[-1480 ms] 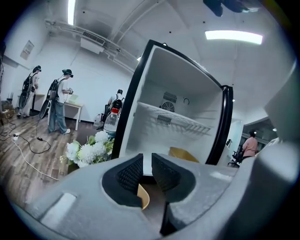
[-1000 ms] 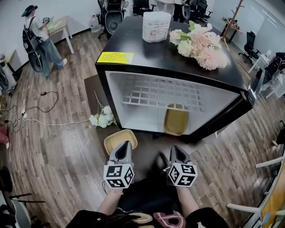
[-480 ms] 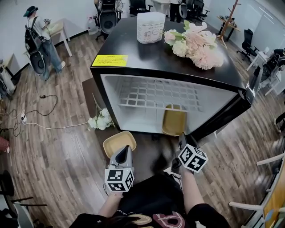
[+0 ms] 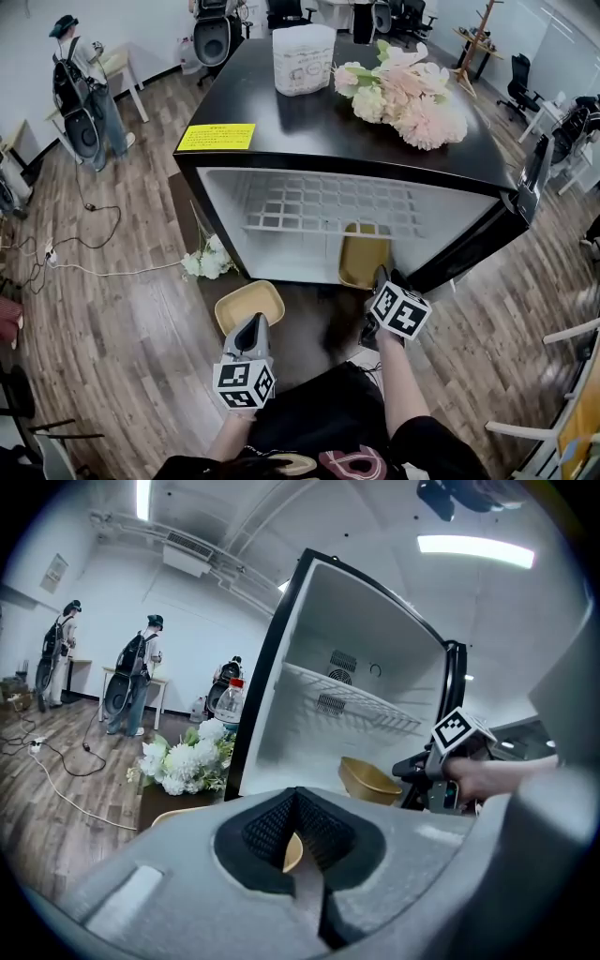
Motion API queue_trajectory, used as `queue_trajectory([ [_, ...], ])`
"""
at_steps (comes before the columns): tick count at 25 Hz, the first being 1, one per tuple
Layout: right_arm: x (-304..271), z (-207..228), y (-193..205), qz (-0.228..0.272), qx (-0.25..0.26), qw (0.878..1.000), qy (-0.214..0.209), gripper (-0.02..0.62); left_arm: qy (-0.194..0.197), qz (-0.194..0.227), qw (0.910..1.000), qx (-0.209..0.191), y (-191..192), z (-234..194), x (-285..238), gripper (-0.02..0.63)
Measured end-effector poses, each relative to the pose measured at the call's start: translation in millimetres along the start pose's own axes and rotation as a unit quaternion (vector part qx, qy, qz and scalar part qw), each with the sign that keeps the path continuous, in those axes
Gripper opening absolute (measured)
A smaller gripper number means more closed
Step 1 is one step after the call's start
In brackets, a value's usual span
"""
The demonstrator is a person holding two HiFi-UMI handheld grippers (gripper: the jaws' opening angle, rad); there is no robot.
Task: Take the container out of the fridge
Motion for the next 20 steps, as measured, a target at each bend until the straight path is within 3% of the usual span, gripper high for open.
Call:
queue_trajectory([
  [7, -20.6, -2.9, 4.4, -0.022, 0.049, 0.998, 0.016, 0.144, -0.010, -0.005, 0.9999, 0.005, 2.7, -4.5, -2.2, 0.008],
  [20, -43.2, 2.9, 18.8, -0.101, -0.009, 0.994, 0.037, 0.126, -0.027, -0.016, 0.9995, -0.005, 2.0, -13.8, -12.7, 0.008],
])
Point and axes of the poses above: the fingertips, and each gripper's own axes: x backward along the fingers, z to its right, y out of its underside, the point moved 7 cm from there along x, backward along the fingers, and after that the axes turned 12 degrees about z, right-handed, at the moved point
